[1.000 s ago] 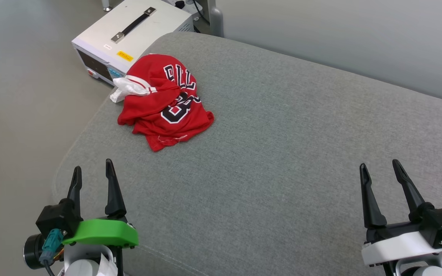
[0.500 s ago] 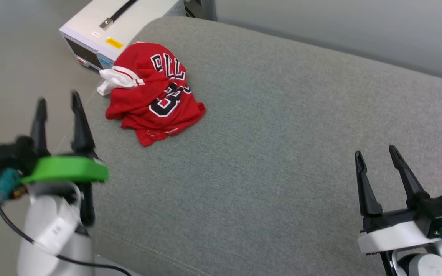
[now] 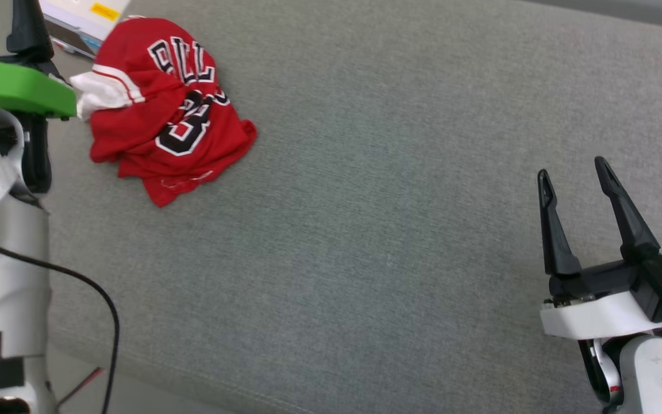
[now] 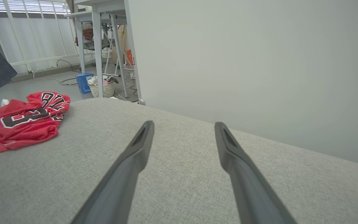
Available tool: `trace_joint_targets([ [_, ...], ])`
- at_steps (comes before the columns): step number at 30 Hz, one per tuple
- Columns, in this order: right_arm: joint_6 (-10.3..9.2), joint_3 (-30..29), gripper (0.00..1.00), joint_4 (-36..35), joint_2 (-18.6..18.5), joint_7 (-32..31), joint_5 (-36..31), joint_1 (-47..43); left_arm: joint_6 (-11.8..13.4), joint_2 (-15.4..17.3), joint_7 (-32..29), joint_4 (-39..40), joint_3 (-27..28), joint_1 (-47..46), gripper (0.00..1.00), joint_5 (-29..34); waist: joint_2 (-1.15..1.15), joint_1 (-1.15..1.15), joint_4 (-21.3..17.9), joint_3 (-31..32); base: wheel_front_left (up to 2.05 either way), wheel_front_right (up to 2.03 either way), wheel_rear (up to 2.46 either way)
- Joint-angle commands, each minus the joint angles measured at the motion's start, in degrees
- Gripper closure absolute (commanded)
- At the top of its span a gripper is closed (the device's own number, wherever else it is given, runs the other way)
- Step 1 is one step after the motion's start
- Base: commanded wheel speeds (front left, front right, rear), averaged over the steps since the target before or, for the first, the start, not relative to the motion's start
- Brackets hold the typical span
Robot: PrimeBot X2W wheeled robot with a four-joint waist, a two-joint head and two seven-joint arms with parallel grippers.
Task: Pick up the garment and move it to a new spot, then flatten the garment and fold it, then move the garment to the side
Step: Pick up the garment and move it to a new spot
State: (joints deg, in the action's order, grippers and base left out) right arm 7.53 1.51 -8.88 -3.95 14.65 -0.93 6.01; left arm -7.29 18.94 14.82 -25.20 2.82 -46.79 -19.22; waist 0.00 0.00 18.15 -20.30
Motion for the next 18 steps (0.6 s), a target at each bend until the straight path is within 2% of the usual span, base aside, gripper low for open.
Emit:
trace_joint_targets([
  [1,-0.04,-0.1,0.0,-0.7,-0.2,0.3,-0.4,1.1,-0.2,1.8,-0.1,-2.2,-2.3,-2.2,0.0,-2.0,0.0,0.0,-3.0,-3.2,0.0,0.0,0.0],
  [5,-0.04,-0.1,0.0,-1.6,-0.4,0.3,-0.6,1.9,-0.2,7.2,-8.0,-8.0,-11.7,-6.8,0.0,-9.2,0.0,0.0,-4.4,-4.6,0.0,0.0,0.0],
  [10,-0.04,-1.5,0.0,-2.1,-0.1,0.3,-0.1,2.1,-0.2,13.4,-17.8,-10.0,-22.7,-10.6,0.0,-17.2,0.0,0.0,-5.7,-6.2,0.0,0.0,0.0],
  [18,-0.04,-2.9,0.0,-2.3,0.4,0.3,1.3,2.7,-0.2,18.7,-37.7,-10.5,-36.1,-13.4,0.0,-29.1,0.0,0.0,-7.1,-8.8,0.0,0.0,0.0],
])
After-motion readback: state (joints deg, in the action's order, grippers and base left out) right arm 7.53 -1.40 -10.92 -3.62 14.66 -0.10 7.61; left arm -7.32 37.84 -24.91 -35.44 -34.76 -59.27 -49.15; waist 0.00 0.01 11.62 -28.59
